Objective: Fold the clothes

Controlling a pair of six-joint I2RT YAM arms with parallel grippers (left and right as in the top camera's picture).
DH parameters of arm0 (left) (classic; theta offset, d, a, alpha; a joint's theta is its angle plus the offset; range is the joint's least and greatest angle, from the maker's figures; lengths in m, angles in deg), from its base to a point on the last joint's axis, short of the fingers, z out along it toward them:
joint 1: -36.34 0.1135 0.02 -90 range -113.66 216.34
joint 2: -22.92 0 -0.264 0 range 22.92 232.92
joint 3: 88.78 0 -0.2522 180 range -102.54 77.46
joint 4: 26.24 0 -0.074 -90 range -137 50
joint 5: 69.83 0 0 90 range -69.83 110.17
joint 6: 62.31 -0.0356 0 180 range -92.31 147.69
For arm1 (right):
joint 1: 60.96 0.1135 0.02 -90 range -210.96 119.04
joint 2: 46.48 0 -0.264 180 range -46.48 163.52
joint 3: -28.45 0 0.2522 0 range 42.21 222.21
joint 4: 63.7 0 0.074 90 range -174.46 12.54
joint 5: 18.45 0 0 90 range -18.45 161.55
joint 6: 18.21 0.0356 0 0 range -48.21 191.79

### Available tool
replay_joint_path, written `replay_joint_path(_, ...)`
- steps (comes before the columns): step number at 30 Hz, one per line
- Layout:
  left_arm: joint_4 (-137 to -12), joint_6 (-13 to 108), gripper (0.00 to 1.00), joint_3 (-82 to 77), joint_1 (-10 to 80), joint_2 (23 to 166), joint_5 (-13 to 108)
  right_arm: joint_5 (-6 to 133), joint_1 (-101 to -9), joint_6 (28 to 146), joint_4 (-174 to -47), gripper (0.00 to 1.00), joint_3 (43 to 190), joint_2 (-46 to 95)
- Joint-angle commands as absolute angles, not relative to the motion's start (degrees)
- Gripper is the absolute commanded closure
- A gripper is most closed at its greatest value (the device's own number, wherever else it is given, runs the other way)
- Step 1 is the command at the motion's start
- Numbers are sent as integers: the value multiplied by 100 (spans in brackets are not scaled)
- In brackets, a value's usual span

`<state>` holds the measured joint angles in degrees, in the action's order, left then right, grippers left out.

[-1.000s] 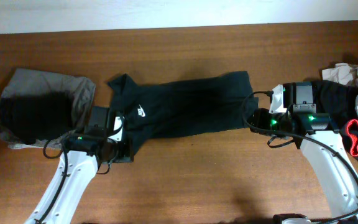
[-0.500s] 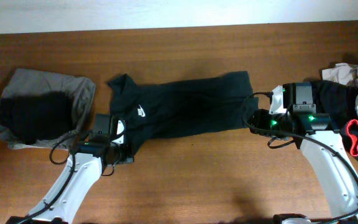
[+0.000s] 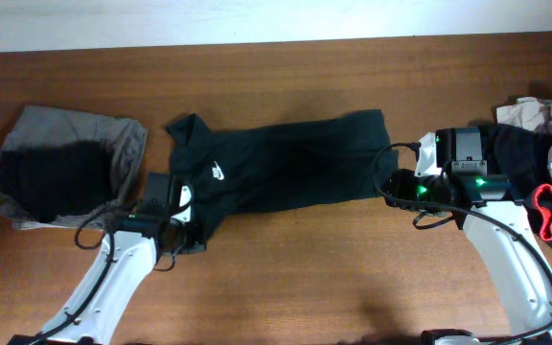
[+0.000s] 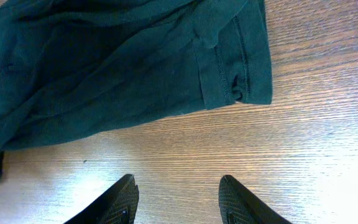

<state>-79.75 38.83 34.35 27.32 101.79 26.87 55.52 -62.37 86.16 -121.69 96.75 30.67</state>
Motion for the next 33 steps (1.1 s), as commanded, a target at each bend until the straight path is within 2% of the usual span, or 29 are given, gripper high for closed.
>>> replay_joint_path(1, -8209, 3677, 99, 2840, 2752, 10111, 2789, 5724, -6243, 8553, -12165, 53, 9724, 3065)
replay_joint_path(6, -8182, 3461, 100, 2338, 2752, 10093, 2781, 5729, -6243, 8551, -12160, 53, 9724, 3065)
replay_joint_path(16, -6889, 3448, 99, 2285, 2752, 10397, 1854, 5727, -6243, 8551, -12160, 53, 9724, 3071)
replay_joint_path(25, -6257, 3443, 99, 2285, 2752, 11339, 1253, 5727, -6243, 8553, -12167, 53, 9721, 3071)
replay_joint_path(33, -5540, 3426, 100, 2255, 2835, 11567, 1216, 5727, -6243, 8551, -12163, 53, 9717, 3071)
